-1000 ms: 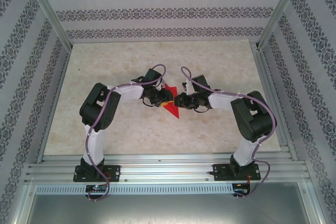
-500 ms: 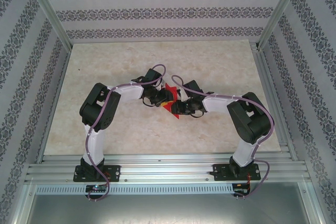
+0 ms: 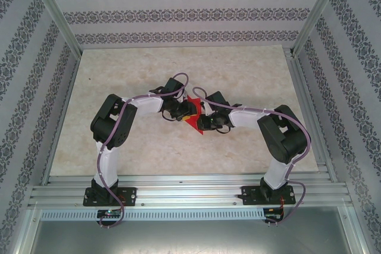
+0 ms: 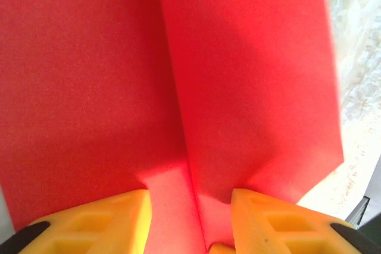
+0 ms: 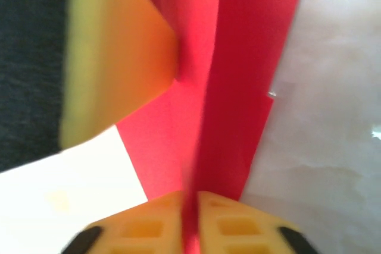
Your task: Fold a paper plane with a square sheet of paper (fold left side to right side)
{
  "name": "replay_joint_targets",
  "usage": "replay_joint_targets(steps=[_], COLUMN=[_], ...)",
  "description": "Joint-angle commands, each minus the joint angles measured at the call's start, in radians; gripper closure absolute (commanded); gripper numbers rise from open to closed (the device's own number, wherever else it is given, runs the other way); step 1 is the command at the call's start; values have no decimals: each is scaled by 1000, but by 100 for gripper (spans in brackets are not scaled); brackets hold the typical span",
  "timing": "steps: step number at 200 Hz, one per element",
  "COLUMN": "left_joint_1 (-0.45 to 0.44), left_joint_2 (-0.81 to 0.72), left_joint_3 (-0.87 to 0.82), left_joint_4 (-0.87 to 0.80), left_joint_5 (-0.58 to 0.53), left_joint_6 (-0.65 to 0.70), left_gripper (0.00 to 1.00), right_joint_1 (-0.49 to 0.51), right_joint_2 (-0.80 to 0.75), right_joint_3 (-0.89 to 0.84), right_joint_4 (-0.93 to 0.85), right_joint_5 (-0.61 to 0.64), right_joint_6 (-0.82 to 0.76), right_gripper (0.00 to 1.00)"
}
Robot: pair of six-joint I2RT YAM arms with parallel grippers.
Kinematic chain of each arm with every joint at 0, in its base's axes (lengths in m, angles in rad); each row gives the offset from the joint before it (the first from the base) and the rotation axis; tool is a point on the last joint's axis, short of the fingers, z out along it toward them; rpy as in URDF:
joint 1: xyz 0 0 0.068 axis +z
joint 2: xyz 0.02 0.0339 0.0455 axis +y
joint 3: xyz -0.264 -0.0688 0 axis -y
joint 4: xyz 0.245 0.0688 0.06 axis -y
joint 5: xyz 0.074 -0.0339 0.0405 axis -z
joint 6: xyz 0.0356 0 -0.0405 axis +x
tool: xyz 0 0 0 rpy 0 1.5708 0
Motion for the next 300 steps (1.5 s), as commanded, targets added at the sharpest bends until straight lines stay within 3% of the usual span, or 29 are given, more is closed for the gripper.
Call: replay_joint_targets(steps=[1, 12, 97, 147, 191, 215, 267, 300], left_joint_1=[-24, -25, -24, -23, -27, -27, -28, -29], left_joint_2=[97, 97, 43, 13, 38, 49, 59, 62], left_joint_3=[-34, -34, -65, -82, -89, -80, -71, -67], left_joint_4=[-99, -101, -98, -106, -72, -76, -84, -87], left_joint_5=[-96, -97, -102, -113, -91, -95, -102, -103], left_joint_6=[27, 28, 36, 43, 30, 30, 26, 27], left_gripper=[57, 57, 57, 68, 63, 62, 62, 62], right_joint_1=[5, 2, -56, -62, -70, -63, 17, 86], right_joint_2=[-22, -23, -5, 13, 17, -31, -128, -118], right_joint_3=[8, 8, -18, -17, -13, -8, 19, 34], right_joint_4=[-45, -40, 71, 70, 58, 11, -145, -194], right_joint_5=[38, 19, -240, -251, -243, -195, 74, 216], right_joint_6=[-23, -24, -8, -20, -23, -33, -64, -56], right_gripper=[96, 100, 100, 100, 98, 91, 72, 65])
